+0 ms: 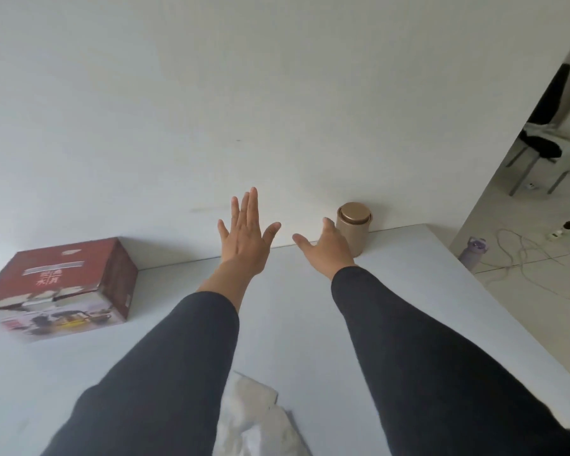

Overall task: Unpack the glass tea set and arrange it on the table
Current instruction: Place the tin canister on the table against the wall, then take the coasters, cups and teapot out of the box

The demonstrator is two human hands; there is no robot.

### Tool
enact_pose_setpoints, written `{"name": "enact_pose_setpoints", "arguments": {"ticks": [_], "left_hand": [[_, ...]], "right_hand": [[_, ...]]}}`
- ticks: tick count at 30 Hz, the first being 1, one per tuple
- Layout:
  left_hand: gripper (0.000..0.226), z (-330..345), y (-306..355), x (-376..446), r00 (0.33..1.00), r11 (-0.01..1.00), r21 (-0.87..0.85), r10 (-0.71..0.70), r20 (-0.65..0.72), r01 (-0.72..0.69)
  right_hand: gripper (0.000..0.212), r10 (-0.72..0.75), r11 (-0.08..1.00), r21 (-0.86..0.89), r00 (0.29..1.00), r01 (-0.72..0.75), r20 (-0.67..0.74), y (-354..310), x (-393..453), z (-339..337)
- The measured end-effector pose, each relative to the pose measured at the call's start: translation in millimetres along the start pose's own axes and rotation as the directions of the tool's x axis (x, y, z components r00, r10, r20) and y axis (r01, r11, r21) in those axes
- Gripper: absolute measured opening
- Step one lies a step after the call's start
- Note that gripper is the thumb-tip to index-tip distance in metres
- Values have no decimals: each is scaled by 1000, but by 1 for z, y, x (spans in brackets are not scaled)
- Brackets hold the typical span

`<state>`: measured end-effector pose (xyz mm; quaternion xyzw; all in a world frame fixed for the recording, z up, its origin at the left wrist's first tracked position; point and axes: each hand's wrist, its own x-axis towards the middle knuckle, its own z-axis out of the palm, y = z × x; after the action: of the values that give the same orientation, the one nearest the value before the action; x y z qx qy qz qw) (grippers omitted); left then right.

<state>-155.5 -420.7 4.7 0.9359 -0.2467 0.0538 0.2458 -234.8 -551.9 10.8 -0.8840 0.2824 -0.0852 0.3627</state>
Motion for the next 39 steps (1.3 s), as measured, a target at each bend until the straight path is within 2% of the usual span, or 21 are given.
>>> {"name": "enact_pose_setpoints", "arguments": {"ticks": [7, 16, 21, 25, 31, 35, 39], "left_hand": [[68, -108, -103, -46, 986, 992, 58, -104, -130, 113], [67, -161, -210, -70, 936, 949, 46, -298, -187, 311], [67, -169, -282, -79, 902, 916, 12, -393, -178, 401], [69, -164, -344, -82, 847, 852, -31, -524, -95, 523], [70, -150, -421, -67, 800, 798, -59, -598, 47, 600], [71, -135, -453, -60, 783, 750, -226, -607, 135, 621], [70, -128, -460, -61, 792, 745, -279, -596, 131, 606]], "right_hand": [[74, -151, 988, 29, 987, 149, 60, -115, -67, 64], [71, -236, 971, 3, 953, 240, 187, -194, -78, 146], [71, -201, 980, 50, 942, 195, 267, -223, -81, 208], [75, -148, 989, 60, 937, 136, 316, -236, -83, 263], [75, 33, 993, 100, 957, -64, 288, -256, -69, 330], [72, 93, 987, 102, 966, -120, 242, -260, -61, 360], [68, 154, 970, 156, 970, -184, 190, -259, -61, 372]]}}
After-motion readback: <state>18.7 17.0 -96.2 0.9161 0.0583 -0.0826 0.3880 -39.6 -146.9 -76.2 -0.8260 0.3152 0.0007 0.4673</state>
